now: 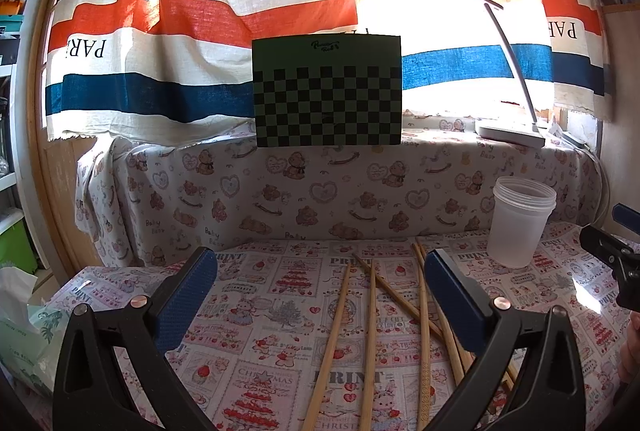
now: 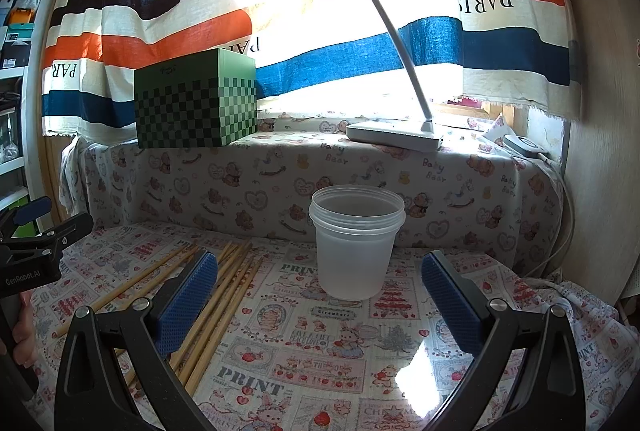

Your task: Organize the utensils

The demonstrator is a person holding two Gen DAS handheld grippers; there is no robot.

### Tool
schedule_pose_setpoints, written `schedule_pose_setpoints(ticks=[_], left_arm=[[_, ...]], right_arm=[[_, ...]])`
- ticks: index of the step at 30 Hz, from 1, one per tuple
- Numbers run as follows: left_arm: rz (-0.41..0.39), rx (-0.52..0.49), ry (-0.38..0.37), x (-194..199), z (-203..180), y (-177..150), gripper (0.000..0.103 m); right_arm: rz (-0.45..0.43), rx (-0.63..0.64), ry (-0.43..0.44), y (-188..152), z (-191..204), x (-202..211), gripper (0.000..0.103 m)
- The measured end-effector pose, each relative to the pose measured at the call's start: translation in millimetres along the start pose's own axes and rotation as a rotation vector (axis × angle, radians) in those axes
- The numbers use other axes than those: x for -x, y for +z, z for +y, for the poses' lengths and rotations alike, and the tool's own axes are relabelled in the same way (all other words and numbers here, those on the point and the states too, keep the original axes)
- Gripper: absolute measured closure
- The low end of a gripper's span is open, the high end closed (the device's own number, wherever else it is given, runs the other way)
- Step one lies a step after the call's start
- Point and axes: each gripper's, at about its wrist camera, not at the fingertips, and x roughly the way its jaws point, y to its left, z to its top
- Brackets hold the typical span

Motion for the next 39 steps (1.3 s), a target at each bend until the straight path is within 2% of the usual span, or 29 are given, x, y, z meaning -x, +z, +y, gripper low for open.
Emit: schedule_pose_setpoints(ticks=[19,25,29,35,39], left_arm=[[0.001,-0.002,0.006,-0.4,0.3,0.0,0.0],[0.0,-0.006,0.01,0.2,0.9,0.2,0.0],[0.008,-0.021,-0.017,-1.3,-1.3,0.7,0.0],[0.008,-0.02,-0.007,-1.3,-2.9,1.5,0.0],[0.022,0.005,0.012,-4.6,1.1,2.4,0.0]], right_arm=[[0.013,0.014,0.016,-0.9,4.1,-1.3,0.0],[0.007,0.013,0.009,-0.8,3.7,1.6,0.0],[0.007,0.011,-0.013,-0.5,3.4,3.0,0.0],[-0.003,-0.002,-0.051,-0.7,1.7,6.0,0.0],[0.005,0.023,-0.046,-1.0,7.5,7.6,0.0]])
